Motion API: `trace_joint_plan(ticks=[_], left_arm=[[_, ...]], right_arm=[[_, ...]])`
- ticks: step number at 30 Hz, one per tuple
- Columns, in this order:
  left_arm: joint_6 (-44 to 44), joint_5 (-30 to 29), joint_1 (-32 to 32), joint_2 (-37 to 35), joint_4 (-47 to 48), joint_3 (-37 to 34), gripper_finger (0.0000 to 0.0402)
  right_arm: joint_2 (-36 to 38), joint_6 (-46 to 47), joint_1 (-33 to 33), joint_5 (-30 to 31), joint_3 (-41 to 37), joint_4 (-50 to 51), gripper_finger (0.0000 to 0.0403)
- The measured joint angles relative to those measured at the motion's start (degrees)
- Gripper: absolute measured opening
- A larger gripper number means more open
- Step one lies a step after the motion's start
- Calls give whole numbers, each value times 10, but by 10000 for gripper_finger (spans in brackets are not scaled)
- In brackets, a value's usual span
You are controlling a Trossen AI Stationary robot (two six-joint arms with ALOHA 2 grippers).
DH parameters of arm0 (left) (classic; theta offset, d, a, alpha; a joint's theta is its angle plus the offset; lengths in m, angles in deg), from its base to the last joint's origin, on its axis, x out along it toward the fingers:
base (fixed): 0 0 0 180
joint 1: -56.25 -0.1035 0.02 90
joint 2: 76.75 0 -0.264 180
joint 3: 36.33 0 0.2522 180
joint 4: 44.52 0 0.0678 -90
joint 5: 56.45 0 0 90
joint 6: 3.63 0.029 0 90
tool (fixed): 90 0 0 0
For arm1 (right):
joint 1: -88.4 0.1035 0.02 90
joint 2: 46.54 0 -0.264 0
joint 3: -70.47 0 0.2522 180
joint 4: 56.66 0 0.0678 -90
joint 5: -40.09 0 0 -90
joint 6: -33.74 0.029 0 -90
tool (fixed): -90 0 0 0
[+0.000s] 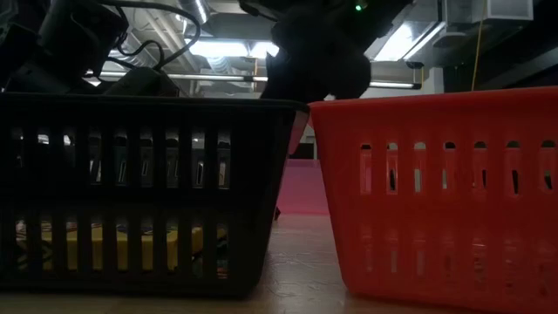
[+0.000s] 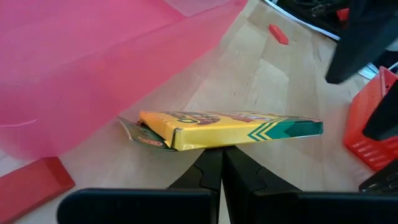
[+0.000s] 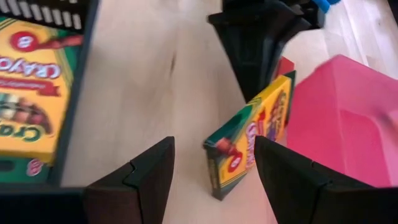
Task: Pick & Place School Supplies
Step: Put the crayon box into the black bin
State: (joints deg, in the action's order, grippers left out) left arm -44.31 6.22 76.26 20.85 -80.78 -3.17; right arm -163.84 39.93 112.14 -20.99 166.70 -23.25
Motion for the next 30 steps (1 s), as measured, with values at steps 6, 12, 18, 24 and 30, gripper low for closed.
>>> trace_joint_plan(ticks=[6,12,18,24,30], left_arm=[[0,0,0,0,0,0,2],[11,11,-12,0,-20,0,2],[15,31,-23,0,-22,0,2],[15,33,-23,0,-21,0,2],[19,40,-23,0,-22,0,2]], right_arm=[[0,11,-11,-14,0,-1,224],[0,22,-11,-30,0,-6,224],[-5,26,-13,-30,0,-8,224],[-17,26,-26,-33,0,-3,224],[-16,25,-38,-35,0,-8,224]])
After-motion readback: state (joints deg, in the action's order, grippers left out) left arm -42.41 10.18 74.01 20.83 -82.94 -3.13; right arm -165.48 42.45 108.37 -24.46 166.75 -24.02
